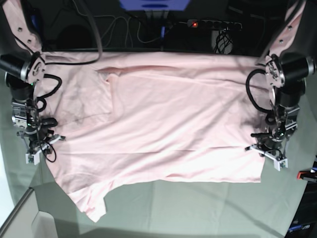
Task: Layout the t-shirt on the table in an organized manner, then fold the t-shirt properly
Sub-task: 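Grasp the shirt midline with both grippers and fold it toward the collar edge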
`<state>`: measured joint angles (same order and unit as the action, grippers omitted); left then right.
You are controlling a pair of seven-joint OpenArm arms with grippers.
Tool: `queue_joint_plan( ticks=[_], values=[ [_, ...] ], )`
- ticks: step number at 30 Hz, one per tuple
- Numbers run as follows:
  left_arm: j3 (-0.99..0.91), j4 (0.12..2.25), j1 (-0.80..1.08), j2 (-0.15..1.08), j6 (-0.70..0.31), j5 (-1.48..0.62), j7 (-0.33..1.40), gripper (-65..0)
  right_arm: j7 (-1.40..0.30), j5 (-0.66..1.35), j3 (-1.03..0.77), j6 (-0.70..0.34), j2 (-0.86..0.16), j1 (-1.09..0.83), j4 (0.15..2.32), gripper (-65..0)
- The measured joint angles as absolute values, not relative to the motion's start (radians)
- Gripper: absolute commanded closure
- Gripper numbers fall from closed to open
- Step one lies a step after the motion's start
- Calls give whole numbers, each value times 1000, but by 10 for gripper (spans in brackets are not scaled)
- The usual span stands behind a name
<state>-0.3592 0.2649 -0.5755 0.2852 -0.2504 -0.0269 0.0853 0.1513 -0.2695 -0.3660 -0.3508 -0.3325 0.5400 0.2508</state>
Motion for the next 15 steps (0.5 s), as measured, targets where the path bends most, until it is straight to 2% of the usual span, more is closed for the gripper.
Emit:
queue_joint_plan(
  ticks=[4,9,15],
  values=[
    [-363,384,-545,282,-251,-19,204,0,126,-277,-366,-354,-332,557,249,0],
    [-432,723,-408,263,-262,-103,360,0,78,-296,-365,-361,-321,540,346,0],
    [-430,946,-326,249,-263,-130,425,0,81,-227,-365,-369,-314,484,490,0]
  ],
)
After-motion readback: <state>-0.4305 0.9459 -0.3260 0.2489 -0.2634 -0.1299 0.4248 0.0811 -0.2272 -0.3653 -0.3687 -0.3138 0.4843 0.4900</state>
